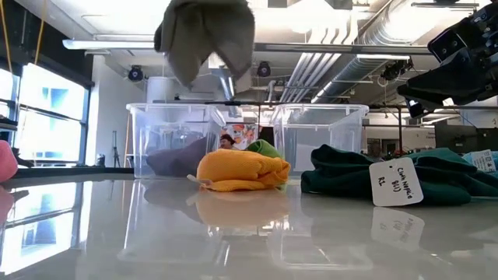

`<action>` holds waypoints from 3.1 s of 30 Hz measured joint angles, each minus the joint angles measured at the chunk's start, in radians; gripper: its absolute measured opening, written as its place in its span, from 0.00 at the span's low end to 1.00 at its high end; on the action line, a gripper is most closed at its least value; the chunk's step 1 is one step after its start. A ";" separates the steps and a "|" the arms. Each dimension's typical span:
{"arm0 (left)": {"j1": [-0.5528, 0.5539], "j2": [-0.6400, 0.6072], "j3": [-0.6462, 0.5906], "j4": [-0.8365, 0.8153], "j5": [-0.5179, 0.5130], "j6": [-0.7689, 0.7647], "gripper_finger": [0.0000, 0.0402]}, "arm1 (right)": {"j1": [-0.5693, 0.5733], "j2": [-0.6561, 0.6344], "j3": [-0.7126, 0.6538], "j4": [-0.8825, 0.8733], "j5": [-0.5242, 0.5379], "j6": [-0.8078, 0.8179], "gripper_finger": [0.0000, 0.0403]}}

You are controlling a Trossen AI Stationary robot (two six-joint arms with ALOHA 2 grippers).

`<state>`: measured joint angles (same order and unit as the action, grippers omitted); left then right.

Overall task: Sort towels by color in basket
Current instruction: Put the gray microfiber cloth into the left transparent bin

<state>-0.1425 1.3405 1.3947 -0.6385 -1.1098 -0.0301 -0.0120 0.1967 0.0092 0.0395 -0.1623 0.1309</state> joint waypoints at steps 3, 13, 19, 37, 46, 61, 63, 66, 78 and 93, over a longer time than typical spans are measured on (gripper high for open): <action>0.136 -0.020 -0.013 -0.001 0.111 -0.068 0.01 | 0.000 0.000 0.000 0.000 0.000 0.000 0.20; 0.519 -0.015 -0.162 0.017 0.409 -0.286 0.01 | 0.000 0.000 0.000 0.000 -0.003 0.000 0.20; 0.635 -0.017 -0.255 0.008 0.495 -0.380 0.04 | 0.000 0.000 0.000 0.000 -0.003 0.000 0.20; 0.746 -0.017 -0.175 -0.027 0.810 -0.397 0.41 | 0.000 0.000 0.000 0.000 -0.003 0.000 0.20; 0.643 -0.001 -0.172 0.094 0.840 -0.228 0.38 | 0.000 0.000 0.000 0.000 0.001 0.000 0.20; 0.609 0.262 -0.194 0.400 0.793 -0.084 0.35 | 0.000 0.000 0.000 0.000 0.001 0.000 0.20; 0.609 0.285 -0.192 0.400 0.792 -0.025 0.35 | 0.000 0.000 0.000 0.000 0.001 0.000 0.20; 0.609 0.309 -0.191 0.394 0.791 0.007 0.35 | 0.000 0.000 0.000 0.000 0.000 0.000 0.20; 0.598 0.310 -0.191 0.382 0.736 0.069 0.03 | 0.000 0.000 0.000 0.000 -0.001 0.000 0.20; 0.567 0.170 -0.189 0.107 0.463 0.023 0.00 | 0.000 -0.001 0.000 0.000 -0.003 0.000 0.20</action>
<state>0.4246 1.5108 1.2053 -0.5315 -0.6470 -0.0076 -0.0124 0.1959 0.0093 0.0391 -0.1654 0.1310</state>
